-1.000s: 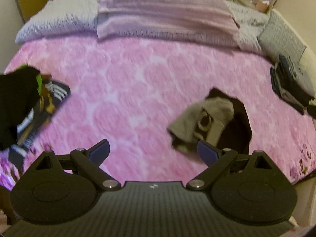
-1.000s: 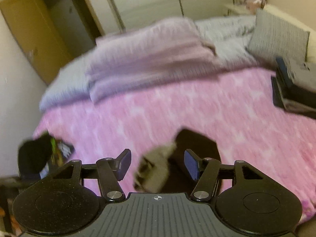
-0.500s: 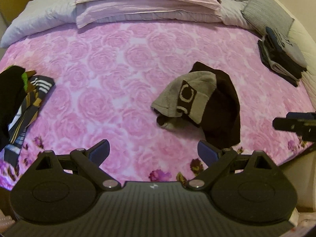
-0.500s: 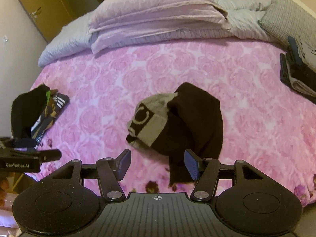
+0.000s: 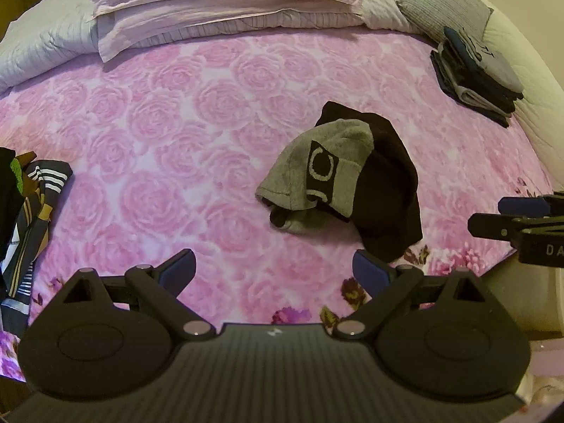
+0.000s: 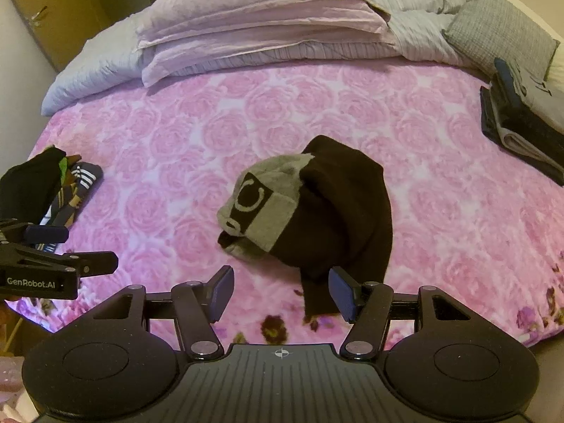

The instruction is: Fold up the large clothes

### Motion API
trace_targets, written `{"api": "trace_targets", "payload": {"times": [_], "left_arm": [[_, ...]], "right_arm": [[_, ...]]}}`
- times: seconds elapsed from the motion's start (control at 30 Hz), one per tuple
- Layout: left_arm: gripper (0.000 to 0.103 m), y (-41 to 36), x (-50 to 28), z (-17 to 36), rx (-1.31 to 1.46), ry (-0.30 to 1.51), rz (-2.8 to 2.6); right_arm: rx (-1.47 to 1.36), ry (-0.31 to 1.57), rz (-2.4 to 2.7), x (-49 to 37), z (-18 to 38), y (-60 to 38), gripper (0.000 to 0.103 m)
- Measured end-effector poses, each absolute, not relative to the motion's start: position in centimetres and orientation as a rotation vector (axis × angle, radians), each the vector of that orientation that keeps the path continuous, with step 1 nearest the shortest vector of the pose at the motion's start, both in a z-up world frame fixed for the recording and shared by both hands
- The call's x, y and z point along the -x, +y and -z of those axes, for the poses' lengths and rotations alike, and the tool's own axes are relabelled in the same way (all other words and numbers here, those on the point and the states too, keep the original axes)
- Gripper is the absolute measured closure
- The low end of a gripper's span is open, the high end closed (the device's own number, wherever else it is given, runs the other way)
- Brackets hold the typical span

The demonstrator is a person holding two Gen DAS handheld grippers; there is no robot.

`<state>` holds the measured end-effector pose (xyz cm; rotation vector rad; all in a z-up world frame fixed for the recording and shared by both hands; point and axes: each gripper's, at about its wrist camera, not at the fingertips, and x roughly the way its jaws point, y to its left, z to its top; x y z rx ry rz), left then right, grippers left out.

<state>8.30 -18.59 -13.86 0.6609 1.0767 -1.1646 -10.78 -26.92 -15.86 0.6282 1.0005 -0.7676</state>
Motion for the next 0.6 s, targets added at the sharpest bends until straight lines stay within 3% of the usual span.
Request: {"api": "trace_targets", "payload": {"times": [0.6], "left_arm": [[0.009, -19.0, -6.1, 14.8, -0.663, 1.108, 1.129]], "right_arm": [[-0.614, 1.054, 0.732, 12.0, 17.3, -27.3, 0.046]]}}
